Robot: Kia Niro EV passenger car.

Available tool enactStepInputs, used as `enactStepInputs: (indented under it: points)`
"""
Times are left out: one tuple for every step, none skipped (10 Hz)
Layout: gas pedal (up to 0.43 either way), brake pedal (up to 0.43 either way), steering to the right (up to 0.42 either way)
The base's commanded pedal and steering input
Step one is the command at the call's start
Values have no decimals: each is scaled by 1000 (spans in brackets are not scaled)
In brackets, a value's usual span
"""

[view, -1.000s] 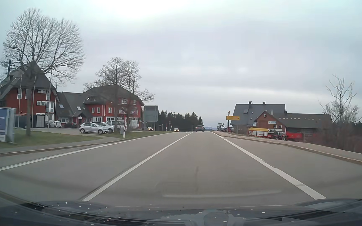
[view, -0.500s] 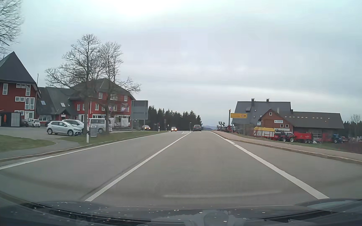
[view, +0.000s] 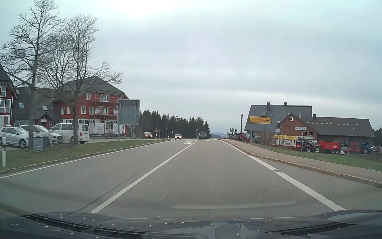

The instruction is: Follow the waypoints while adhering to traffic rules and regulations

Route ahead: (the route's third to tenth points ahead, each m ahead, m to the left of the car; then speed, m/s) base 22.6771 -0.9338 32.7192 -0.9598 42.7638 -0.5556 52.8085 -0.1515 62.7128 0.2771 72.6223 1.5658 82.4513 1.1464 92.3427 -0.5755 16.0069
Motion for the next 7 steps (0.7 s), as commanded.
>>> enactStepInputs:
  points:
    - [47, 0, 9]
    - [59, 0, 9]
    - [79, 0, 8]
    - [79, 0, 6]
    - [79, 0, 6]
    - [79, 0, 5]
    - [79, 0, 3]
